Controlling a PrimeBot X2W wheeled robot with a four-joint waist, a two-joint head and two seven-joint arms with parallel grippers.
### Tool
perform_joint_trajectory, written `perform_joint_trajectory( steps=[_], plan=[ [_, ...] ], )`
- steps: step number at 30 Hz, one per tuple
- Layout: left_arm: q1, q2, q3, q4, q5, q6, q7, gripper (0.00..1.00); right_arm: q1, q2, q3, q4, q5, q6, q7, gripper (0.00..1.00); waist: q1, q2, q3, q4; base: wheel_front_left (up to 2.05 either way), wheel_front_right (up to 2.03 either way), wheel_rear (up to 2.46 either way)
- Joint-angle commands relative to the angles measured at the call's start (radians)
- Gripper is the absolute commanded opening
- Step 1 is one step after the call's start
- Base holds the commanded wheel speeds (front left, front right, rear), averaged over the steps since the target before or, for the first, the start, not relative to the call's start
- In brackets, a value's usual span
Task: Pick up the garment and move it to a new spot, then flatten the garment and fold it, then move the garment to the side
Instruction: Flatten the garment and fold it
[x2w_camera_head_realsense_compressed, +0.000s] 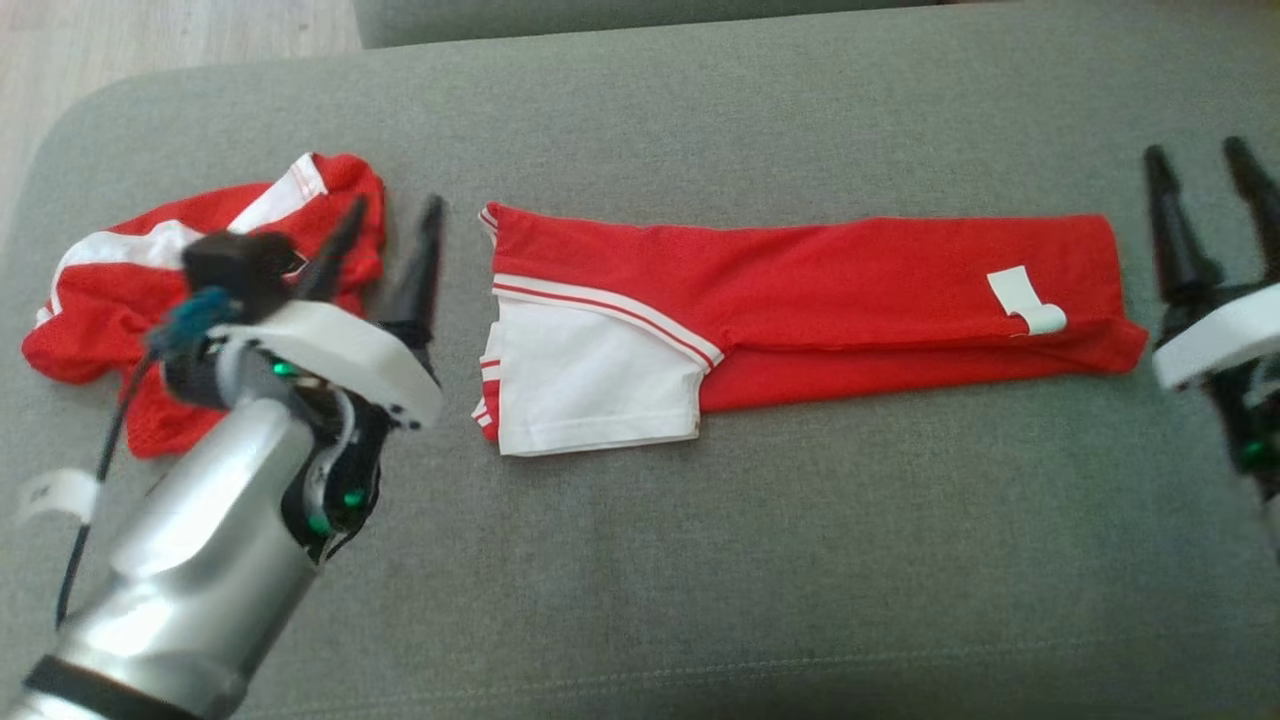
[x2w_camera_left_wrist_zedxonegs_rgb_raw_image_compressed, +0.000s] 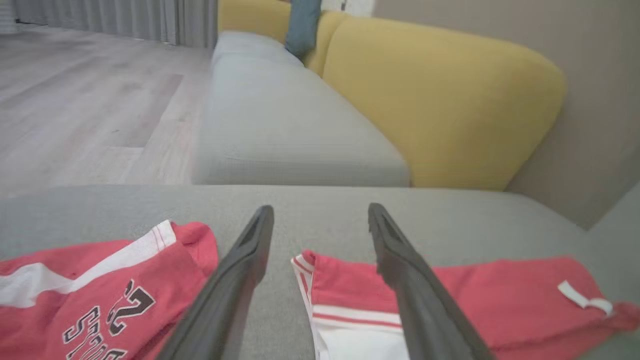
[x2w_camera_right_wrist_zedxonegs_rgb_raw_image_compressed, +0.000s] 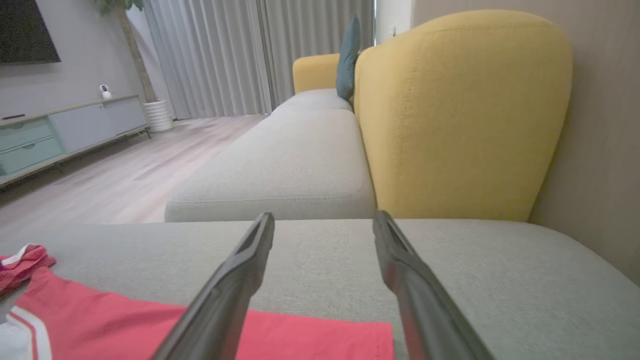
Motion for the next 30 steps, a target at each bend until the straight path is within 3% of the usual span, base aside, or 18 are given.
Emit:
perform_joint_trajectory(
  steps=[1, 5, 7, 11, 12, 14, 19, 24, 30],
  plan=[
    [-0.009, 0.016, 0.081, -0.031, -0.002, 0.018, -0.014, 1.00, 0.034, -0.001, -0.008, -0.032, -0.033, 0.003, -0.025, 1.00, 0.0001, 0.0000, -0.005, 0.001, 0.00, 0.00, 0.00],
    [0.084, -0.058, 0.293, -0.139, 0.125, 0.064, -0.018, 1.00, 0.094, 0.083, -0.117, -0.082, -0.130, 0.003, -0.060, 1.00, 0.0001, 0.0000, -0.016, 0.010, 0.00, 0.00, 0.00],
    [0.161, -0.114, 0.378, -0.192, 0.209, 0.059, -0.019, 1.00, 0.134, 0.133, -0.183, -0.128, -0.197, 0.003, -0.064, 1.00, 0.0001, 0.0000, -0.018, 0.012, 0.00, 0.00, 0.00],
    [0.291, -0.219, 0.496, -0.248, 0.347, 0.010, -0.019, 1.00, 0.236, 0.245, -0.305, -0.245, -0.353, 0.003, -0.065, 1.00, 0.0001, 0.0000, -0.022, 0.016, 0.00, 0.00, 0.00],
    [0.340, -0.265, 0.544, -0.254, 0.391, -0.023, -0.019, 1.00, 0.282, 0.295, -0.336, -0.277, -0.414, 0.003, -0.065, 1.00, 0.0001, 0.0000, -0.022, 0.017, 0.00, 0.00, 0.00],
    [0.374, -0.295, 0.576, -0.252, 0.431, -0.060, -0.019, 1.00, 0.313, 0.331, -0.357, -0.294, -0.452, 0.003, -0.065, 1.00, 0.0001, 0.0000, -0.020, 0.019, 0.00, 0.00, 0.00],
    [0.398, -0.335, 0.636, -0.241, 0.500, -0.132, -0.019, 1.00, 0.336, 0.367, -0.387, -0.315, -0.496, 0.003, -0.065, 1.00, 0.0001, 0.0000, -0.007, 0.029, 0.00, 0.00, 0.00],
    [0.390, -0.352, 0.668, -0.222, 0.531, -0.177, -0.019, 1.00, 0.325, 0.370, -0.421, -0.292, -0.509, 0.003, -0.065, 1.00, 0.0001, 0.0000, 0.015, 0.041, 0.00, 0.00, 0.00],
    [0.382, -0.359, 0.665, -0.196, 0.551, -0.214, -0.019, 1.00, 0.270, 0.409, -0.568, -0.171, -0.533, 0.003, -0.006, 1.00, 0.0001, 0.0000, 0.052, 0.057, 0.00, 0.00, 0.00]
  ],
)
